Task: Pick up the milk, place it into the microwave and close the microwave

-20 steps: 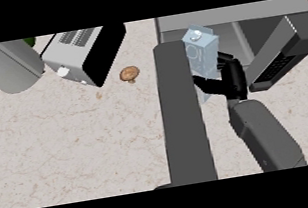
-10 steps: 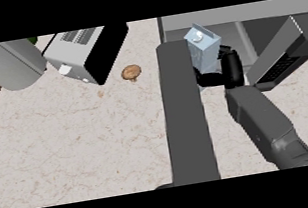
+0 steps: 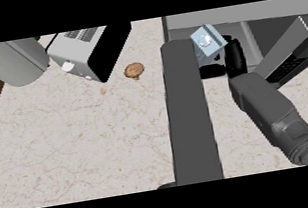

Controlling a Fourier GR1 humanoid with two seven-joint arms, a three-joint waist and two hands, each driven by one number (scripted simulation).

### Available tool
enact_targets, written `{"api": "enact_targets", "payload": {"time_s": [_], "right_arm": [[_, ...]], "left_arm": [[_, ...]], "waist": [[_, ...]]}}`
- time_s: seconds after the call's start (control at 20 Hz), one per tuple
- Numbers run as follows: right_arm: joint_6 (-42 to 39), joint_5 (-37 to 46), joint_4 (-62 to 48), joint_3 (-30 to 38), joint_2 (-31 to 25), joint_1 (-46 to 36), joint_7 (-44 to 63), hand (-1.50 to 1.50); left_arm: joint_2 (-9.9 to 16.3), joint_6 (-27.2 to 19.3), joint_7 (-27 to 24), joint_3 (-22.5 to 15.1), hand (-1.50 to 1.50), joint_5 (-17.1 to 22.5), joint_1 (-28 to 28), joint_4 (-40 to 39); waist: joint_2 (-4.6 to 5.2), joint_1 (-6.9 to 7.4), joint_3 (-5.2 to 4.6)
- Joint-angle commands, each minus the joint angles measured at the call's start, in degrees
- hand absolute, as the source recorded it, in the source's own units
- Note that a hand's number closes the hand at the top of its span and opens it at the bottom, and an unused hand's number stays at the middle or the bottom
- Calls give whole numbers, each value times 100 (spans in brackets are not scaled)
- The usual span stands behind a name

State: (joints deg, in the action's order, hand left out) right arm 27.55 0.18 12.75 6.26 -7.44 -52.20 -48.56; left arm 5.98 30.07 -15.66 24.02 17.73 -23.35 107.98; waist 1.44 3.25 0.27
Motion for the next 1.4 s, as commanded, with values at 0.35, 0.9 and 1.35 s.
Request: {"api": "enact_targets", "payload": {"time_s": [0.35, 0.9, 1.35], "right_arm": [[2071, 503, -610, -119, 84, -774, 490, 150], [1776, 282, -707, 284, -539, -460, 357, 150], [1970, 380, -994, 267, -819, -411, 677, 150]], "left_arm": [[197, 78, -199, 130, -150, -77, 408, -517], [169, -14, -74, -20, -150, -217, 664, -594], [149, 32, 64, -162, -150, -191, 733, -530]], "waist": [[65, 205, -20], [166, 257, -1], [214, 418, 8]]}}
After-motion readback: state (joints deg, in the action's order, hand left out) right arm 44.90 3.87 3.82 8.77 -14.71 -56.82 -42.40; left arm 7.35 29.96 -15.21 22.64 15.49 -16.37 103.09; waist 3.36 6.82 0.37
